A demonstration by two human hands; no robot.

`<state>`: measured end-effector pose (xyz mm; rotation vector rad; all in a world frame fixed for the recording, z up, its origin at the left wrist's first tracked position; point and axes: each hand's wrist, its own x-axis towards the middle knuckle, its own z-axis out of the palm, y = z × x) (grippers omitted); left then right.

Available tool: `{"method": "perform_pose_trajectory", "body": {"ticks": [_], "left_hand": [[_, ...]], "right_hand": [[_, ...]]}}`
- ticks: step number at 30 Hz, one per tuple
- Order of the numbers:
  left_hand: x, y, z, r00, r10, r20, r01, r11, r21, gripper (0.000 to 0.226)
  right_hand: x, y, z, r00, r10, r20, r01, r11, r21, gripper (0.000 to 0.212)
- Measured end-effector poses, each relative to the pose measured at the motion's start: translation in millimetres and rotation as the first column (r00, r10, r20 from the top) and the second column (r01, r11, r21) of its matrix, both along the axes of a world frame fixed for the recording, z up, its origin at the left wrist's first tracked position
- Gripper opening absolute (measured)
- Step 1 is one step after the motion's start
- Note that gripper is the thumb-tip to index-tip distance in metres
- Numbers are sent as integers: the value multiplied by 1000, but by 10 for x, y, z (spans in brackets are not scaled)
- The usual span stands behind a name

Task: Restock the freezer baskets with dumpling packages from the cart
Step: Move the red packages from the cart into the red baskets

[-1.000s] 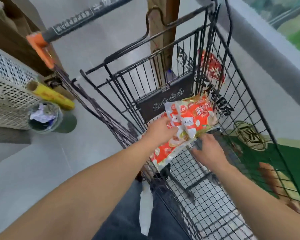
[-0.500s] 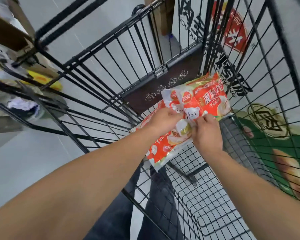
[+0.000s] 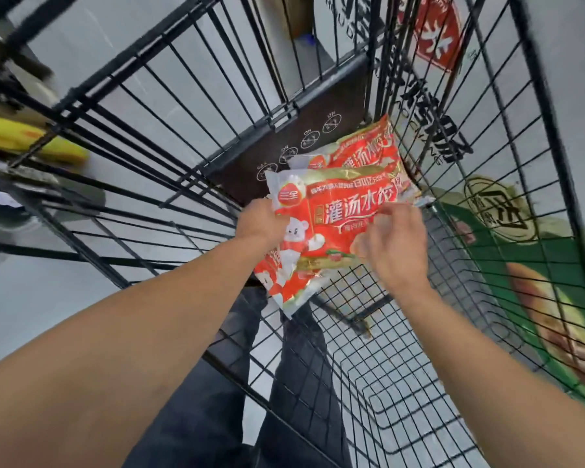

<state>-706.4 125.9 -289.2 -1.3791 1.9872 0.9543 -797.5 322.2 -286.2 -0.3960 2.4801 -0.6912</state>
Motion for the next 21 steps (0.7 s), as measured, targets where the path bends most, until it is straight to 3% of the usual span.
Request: {"method": "perform_pose_trajectory", "body": {"ticks": [1,4,6,8,11,14,21], "left_hand": [[24,0,-13,999,34,-6,-34,999,8,27],[31,14,-59,991,129,-38,-127,991,43,29],[40,37,-75,974,219,-54,-215,974,79,33],[103,39,-144,905,416,-89,-403,905,138,33],[210,61,-196,779,608,-154,-584,792,176,11],[225,126,-18,767,611,-197,-575,790,212,13],[179,93,663,875,342,-343,-287,936,202,25]], "right_hand": [[-119,50,-94,982,-150,114,147,989,36,35],[-315,74,-274,786,-443,430,449,889,96,40],[-416,80,-283,700,-510,500,543,835,90,32],[-500,112,-299,605,-580,545,659,749,66,21],[-464,200,-181,503,-543,672,697,715,55,22],[-289,307,-3,494,-582,646,730,681,56,17],[214,636,679,455,-714,531,852,522,-29,16]]}}
